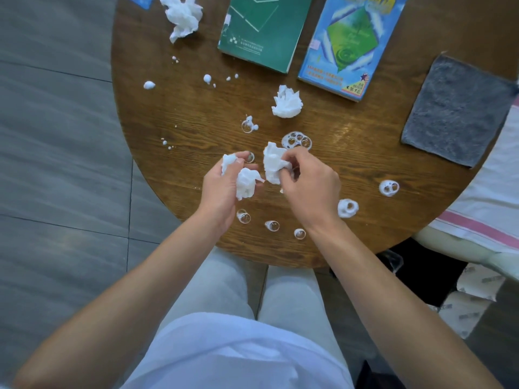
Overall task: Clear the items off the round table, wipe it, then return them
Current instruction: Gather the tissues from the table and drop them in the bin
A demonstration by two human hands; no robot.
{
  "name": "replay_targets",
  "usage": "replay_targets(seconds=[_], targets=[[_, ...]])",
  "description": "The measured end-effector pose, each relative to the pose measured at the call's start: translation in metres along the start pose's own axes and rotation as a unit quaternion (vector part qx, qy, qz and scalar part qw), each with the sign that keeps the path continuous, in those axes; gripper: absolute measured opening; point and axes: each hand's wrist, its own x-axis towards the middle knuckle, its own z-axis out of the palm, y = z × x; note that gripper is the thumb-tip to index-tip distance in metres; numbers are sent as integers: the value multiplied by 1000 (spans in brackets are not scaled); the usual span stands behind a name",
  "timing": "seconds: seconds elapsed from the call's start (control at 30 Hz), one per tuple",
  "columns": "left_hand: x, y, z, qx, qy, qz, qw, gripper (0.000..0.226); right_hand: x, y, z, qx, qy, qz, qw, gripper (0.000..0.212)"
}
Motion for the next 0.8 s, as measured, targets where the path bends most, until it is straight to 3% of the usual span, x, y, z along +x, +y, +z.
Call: replay_targets(seconds=[0.2,0.3,0.43,0.67,0.8], targets=[[-3,9,10,1,-4,68,998,23,-5,-37,-12,72,14,-60,996,9],[-7,15,14,-47,-28,27,998,18,-5,-39,-9,64,53,-87,993,9],[-13,22,14,-122,-120,-22,985,48,-6,-34,-2,45,57,-84,994,12],[-13,20,9,-66,-85,11,994,17,-21,-31,5,67,2,-124,990,22],[-9,15,-3,-49,-68,18,996,16,-16,-29,-2,96,-31,-121,988,24]])
